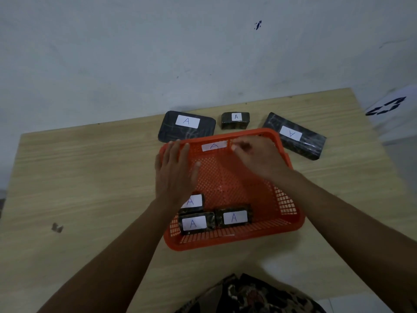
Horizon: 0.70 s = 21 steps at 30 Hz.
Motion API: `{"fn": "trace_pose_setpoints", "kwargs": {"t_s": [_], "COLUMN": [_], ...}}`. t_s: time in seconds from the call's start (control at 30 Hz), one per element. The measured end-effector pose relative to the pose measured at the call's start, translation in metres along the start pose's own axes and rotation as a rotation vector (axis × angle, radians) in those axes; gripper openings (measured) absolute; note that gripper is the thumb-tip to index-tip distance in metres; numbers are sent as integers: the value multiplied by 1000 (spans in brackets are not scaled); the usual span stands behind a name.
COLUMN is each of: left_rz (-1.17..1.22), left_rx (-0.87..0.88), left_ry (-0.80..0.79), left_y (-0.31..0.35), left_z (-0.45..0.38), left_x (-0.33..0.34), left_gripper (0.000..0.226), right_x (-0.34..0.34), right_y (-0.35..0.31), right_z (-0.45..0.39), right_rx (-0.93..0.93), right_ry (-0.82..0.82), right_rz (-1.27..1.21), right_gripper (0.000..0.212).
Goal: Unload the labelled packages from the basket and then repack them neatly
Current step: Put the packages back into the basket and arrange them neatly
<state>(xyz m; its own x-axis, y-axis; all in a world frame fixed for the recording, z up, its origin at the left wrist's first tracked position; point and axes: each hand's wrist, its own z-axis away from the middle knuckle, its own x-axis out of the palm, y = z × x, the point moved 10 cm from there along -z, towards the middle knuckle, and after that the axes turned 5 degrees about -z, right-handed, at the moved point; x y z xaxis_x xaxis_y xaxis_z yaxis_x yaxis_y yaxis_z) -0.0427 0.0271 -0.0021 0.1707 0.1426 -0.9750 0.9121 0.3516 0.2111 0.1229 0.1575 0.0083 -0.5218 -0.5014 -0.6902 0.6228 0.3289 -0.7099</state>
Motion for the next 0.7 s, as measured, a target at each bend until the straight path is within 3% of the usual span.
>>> {"fn": "trace_pose_setpoints", "kwargs": {"t_s": [0.07, 0.17, 0.33, 0.5, 0.7], "left_rz": [4, 17, 24, 0, -52], "left_rx": [114, 140, 156, 179, 185], "left_ry": [-52, -164, -307, -270, -235], "left_y": [17, 23, 12, 7, 8], "left_z": [-24, -57, -89, -95, -94], "left_x": [4, 15, 39, 44, 43], "left_gripper": [54, 55, 63, 76, 65], "right_x": [-19, -35, -12, 10, 14], "right_y": [-3, 1, 37, 61, 66], "right_z": [-28, -68, -118, -134, -142], "right_rx": [-11, -21, 113, 234, 287], "right_ry": [123, 219, 28, -113, -109], "right_rz": [-22, -24, 98, 87, 61], "right_gripper": [28, 24, 38, 53, 35]}}
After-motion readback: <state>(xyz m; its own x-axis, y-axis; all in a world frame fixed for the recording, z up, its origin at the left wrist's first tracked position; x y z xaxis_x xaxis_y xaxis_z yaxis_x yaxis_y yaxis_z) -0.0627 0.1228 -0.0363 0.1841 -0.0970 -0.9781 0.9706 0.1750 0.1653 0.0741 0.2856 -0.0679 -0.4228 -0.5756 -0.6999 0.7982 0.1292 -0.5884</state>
